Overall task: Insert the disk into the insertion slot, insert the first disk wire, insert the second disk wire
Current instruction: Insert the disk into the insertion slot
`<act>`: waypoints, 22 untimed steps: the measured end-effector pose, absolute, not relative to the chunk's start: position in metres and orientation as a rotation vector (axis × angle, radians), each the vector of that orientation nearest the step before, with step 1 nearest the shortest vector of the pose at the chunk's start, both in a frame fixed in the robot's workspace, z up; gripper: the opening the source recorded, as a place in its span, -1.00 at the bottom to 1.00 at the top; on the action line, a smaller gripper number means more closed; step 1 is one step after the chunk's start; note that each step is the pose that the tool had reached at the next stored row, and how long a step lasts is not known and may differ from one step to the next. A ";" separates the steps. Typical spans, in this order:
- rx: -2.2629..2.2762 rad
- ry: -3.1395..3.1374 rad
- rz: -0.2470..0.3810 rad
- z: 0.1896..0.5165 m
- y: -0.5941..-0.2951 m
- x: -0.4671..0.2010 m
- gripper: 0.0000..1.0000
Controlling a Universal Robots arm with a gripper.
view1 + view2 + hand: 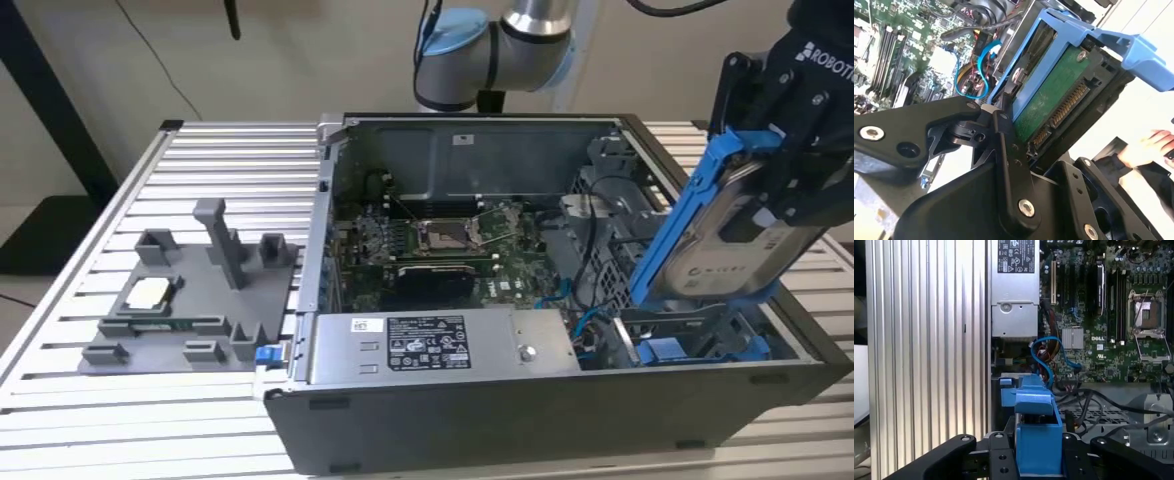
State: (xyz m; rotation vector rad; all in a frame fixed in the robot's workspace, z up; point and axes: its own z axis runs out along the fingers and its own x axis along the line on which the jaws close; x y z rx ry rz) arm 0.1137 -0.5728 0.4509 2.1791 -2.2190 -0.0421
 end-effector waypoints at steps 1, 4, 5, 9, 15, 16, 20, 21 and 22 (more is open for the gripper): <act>2.178 -2.218 -0.045 0.449 -0.573 0.114 -0.35; 2.169 -2.209 -0.059 0.447 -0.573 0.118 -0.35; 2.165 -2.205 -0.064 0.447 -0.573 0.119 -0.35; 2.154 -2.194 -0.081 0.446 -0.573 0.123 -0.35; 2.154 -2.194 -0.082 0.446 -0.573 0.123 -0.35; 2.154 -2.194 -0.081 0.445 -0.573 0.123 -0.35; 2.154 -2.194 -0.082 0.445 -0.573 0.123 -0.35; 2.155 -2.194 -0.082 0.445 -0.573 0.123 -0.35; 2.154 -2.194 -0.082 0.444 -0.573 0.124 -0.35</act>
